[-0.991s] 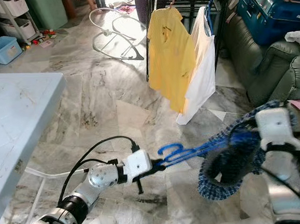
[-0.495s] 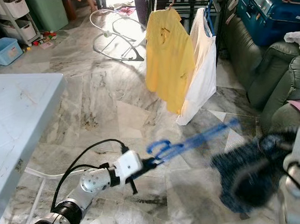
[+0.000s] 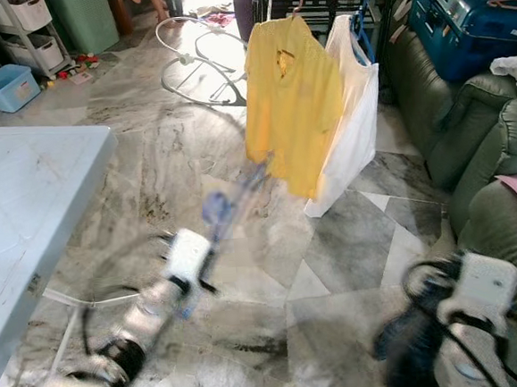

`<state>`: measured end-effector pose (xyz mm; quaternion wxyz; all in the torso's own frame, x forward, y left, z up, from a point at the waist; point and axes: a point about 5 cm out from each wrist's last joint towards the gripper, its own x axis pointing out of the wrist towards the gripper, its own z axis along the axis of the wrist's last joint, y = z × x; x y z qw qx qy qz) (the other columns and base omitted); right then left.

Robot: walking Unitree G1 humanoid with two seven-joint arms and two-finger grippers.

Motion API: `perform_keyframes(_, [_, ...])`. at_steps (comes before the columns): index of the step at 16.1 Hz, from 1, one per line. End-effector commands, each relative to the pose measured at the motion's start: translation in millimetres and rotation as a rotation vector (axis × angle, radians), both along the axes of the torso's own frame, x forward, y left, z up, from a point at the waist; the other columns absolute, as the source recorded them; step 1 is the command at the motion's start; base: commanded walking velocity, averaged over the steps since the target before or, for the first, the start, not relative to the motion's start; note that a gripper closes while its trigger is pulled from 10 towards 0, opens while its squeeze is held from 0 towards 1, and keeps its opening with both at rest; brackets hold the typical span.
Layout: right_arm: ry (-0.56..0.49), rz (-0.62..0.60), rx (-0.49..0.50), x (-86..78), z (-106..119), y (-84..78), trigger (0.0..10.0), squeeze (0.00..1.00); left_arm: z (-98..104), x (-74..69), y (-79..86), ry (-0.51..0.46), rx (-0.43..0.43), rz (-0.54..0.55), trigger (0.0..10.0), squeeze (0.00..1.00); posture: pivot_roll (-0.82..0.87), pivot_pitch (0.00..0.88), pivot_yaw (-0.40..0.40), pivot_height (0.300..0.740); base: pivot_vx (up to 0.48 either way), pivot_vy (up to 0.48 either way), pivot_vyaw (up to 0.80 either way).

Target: Hang hanger

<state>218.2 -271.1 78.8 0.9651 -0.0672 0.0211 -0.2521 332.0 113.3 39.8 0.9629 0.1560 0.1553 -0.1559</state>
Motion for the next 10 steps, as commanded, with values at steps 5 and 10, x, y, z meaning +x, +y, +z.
perform_keyframes(5, [-0.042, 0.168, 0.061, 3.5, 7.0, 46.2, 10.0, 0.0, 28.2, 22.6, 28.5, -0.047, -0.028, 0.128, 10.0, 0.0, 0.09, 0.0, -0.041, 0.74, 0.0, 0.0, 0.0])
perform_keyframes(10, [-0.122, 0.188, 0.029, 5.3, 25.6, 57.7, 10.0, 0.0, -3.2, -5.1, 44.1, -0.032, -0.01, 0.251, 10.0, 0.0, 0.08, 0.0, -0.038, 0.74, 0.0, 0.0, 0.0])
